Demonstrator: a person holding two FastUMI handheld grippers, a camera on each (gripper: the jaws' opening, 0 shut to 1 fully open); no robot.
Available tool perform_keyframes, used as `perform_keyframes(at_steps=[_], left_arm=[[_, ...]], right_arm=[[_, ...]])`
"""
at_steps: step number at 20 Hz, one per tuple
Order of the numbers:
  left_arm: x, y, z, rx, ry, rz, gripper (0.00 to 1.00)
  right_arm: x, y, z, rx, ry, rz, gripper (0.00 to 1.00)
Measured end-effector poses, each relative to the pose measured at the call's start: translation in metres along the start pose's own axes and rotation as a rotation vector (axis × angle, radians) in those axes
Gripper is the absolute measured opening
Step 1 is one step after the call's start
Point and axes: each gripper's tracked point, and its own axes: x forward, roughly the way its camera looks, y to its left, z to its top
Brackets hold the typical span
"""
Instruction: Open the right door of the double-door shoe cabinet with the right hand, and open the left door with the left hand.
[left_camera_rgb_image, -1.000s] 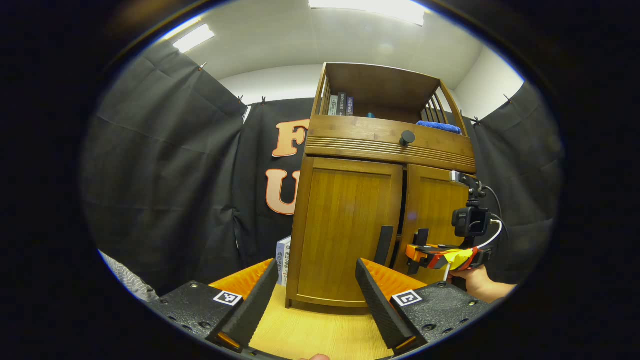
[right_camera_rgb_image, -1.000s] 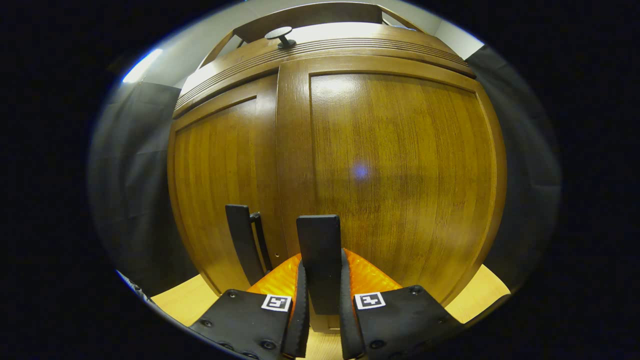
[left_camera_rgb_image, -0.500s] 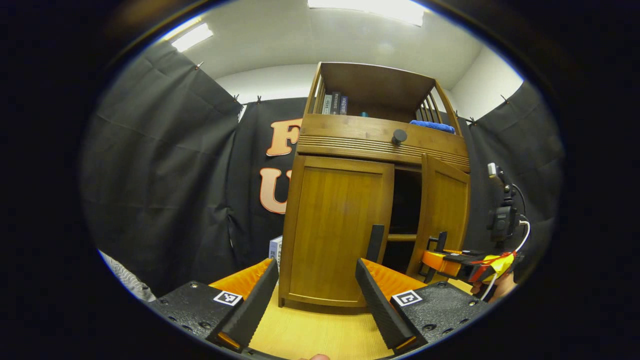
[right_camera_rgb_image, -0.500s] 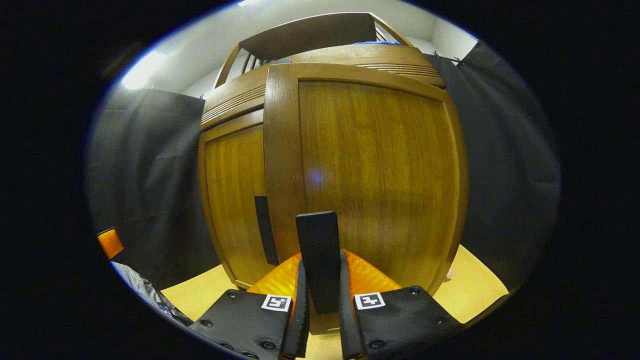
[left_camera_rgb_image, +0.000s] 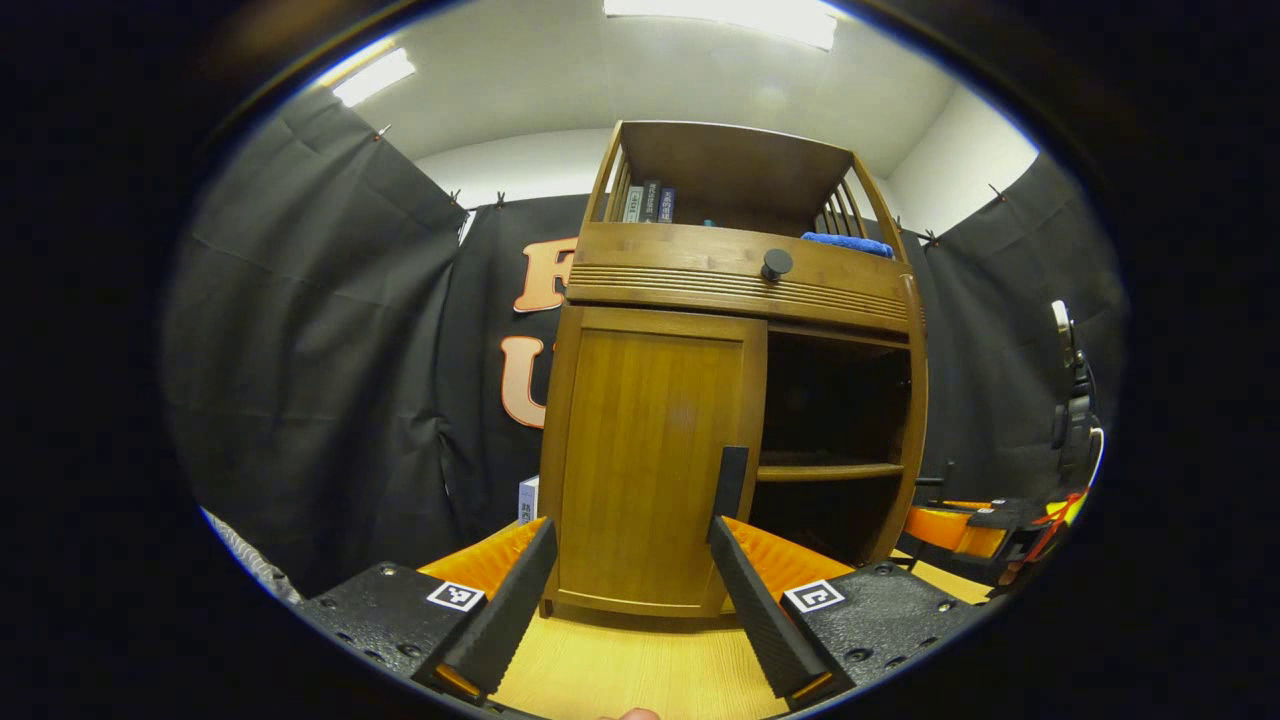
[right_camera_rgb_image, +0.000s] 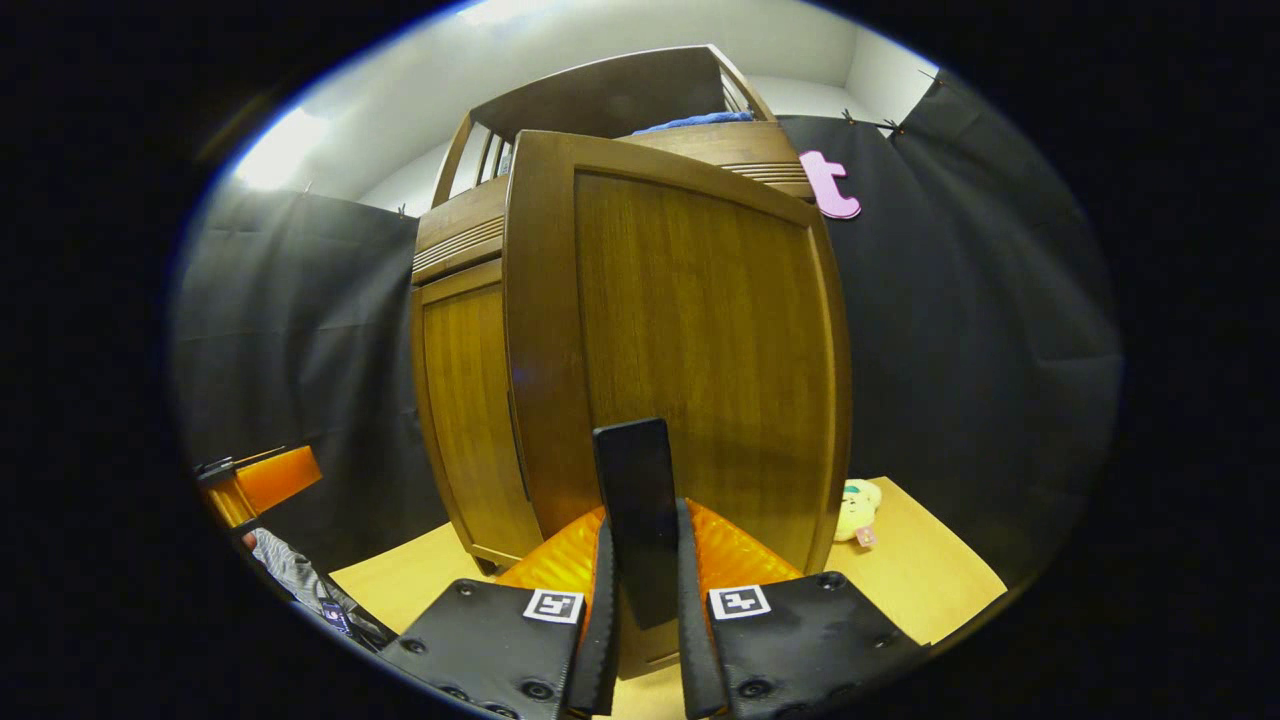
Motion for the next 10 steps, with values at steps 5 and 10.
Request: perform_keyframes(at_steps=[5, 10], left_arm=[[0.011, -0.015, -0.008, -0.010, 0.006, -0.028, 0.90], [0.013, -0.021, -0.015, -0.033, 0.013, -0.055, 0.94]], right_arm=[[-0.004, -0.006, 0.003, 0.006, 0.001, -0.031, 0.32], [-0.013, -0.017, 0.004, 0.009, 0.005, -0.081, 0.32]])
